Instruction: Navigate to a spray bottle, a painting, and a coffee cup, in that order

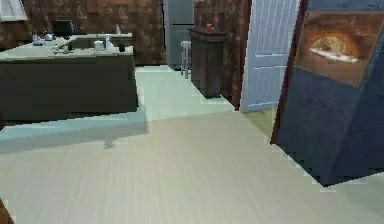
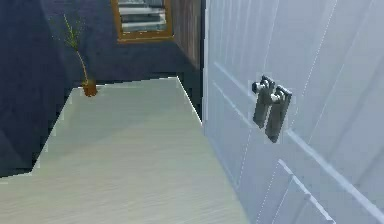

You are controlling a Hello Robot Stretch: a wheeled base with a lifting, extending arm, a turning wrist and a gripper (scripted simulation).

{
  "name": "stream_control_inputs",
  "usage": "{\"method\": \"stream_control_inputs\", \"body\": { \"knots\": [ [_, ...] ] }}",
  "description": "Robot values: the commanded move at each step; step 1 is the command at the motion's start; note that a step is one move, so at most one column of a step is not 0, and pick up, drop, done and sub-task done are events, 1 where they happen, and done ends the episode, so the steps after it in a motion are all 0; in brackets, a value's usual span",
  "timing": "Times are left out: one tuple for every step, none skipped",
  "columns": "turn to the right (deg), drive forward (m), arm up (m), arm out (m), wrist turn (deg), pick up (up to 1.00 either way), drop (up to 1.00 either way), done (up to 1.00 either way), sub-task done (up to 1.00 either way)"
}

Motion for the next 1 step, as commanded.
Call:
{"method": "stream_control_inputs", "body": {
  "knots": [
    [-15.0,0.00,0.00,0.00,0.0,0.00,0.00,0.00,0.00]
  ]
}}
